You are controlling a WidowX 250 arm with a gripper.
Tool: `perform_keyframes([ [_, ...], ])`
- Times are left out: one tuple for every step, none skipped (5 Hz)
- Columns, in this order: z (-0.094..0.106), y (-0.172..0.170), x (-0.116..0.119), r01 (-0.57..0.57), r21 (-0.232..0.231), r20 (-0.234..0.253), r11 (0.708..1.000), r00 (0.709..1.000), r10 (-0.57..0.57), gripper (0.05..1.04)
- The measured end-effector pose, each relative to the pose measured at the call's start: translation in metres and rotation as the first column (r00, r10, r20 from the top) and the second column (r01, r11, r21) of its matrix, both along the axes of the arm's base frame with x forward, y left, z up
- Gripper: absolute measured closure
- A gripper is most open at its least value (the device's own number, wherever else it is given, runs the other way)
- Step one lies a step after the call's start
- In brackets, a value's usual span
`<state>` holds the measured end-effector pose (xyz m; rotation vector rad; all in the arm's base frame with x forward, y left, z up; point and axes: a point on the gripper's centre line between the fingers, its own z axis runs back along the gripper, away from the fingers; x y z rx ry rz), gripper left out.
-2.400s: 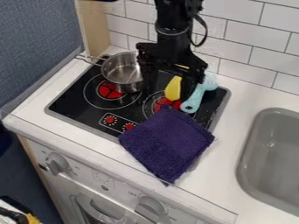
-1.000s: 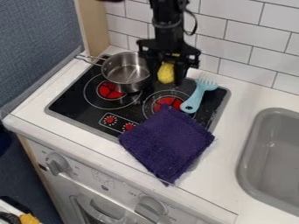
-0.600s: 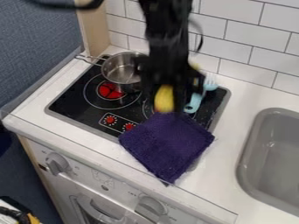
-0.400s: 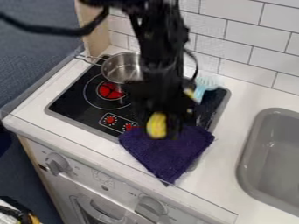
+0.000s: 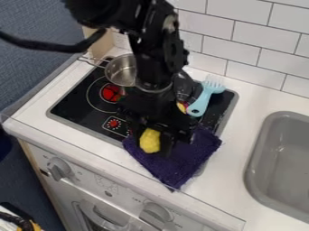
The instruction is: Put the corn in the purple towel
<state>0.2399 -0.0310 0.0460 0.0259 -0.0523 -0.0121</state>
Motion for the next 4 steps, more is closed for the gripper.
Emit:
perform_keyframes([
  [-0.011, 0.004, 0.001, -0.017, 0.038, -0.019, 0.999, 1.0, 0.018, 0.46],
  [-0.015, 0.0, 0.006, -0.021, 0.049, -0.006, 0.999, 1.0, 0.022, 0.46],
  [-0.016, -0.006, 0.009, -0.004, 0.038, 0.01, 0.999, 1.0, 0.004, 0.39],
  [-0.012, -0.007, 0.007, 0.027, 0.041, 0.007, 0.999, 1.0, -0.027, 0.119],
])
